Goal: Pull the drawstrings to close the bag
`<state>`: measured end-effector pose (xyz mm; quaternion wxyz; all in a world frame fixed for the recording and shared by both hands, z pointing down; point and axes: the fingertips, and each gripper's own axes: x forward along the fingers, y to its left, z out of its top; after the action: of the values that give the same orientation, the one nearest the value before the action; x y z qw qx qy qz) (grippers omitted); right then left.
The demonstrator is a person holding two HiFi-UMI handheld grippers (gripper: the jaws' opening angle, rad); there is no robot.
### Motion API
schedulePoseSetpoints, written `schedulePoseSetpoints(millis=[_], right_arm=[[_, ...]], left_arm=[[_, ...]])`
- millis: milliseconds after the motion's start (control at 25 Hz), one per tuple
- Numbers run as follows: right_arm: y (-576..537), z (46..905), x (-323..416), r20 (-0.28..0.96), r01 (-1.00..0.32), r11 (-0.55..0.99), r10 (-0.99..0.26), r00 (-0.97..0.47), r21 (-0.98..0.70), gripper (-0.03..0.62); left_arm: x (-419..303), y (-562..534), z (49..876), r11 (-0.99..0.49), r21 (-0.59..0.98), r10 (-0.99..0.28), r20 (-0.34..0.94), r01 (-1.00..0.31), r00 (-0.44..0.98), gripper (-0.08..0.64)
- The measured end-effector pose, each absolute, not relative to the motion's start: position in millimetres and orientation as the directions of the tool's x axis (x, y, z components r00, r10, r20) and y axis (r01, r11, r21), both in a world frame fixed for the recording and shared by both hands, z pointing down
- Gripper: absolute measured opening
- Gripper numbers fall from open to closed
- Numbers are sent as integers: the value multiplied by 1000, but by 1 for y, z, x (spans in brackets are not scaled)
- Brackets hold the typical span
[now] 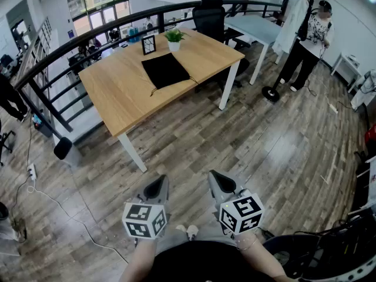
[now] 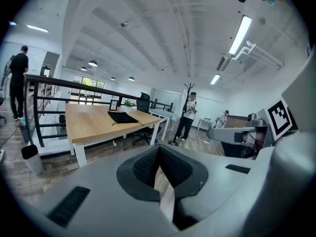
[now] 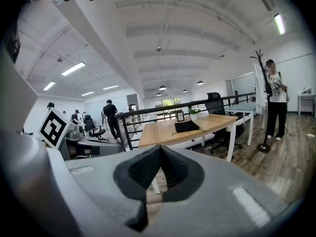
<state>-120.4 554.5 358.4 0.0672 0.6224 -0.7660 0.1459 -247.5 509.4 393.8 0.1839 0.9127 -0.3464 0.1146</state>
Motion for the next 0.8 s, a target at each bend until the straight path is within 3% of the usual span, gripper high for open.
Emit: schedulePoseSetpoints(millis=[480, 800], right_arm=[[556, 363, -120, 292, -974, 160, -935, -202, -163, -2], [554, 364, -145, 282, -966, 208, -928, -244, -153, 0]], left_arm=[[-254, 513, 405, -702, 208, -579, 389, -681, 716, 15], [-252, 510, 394, -756, 208, -548, 318, -621, 773, 15]])
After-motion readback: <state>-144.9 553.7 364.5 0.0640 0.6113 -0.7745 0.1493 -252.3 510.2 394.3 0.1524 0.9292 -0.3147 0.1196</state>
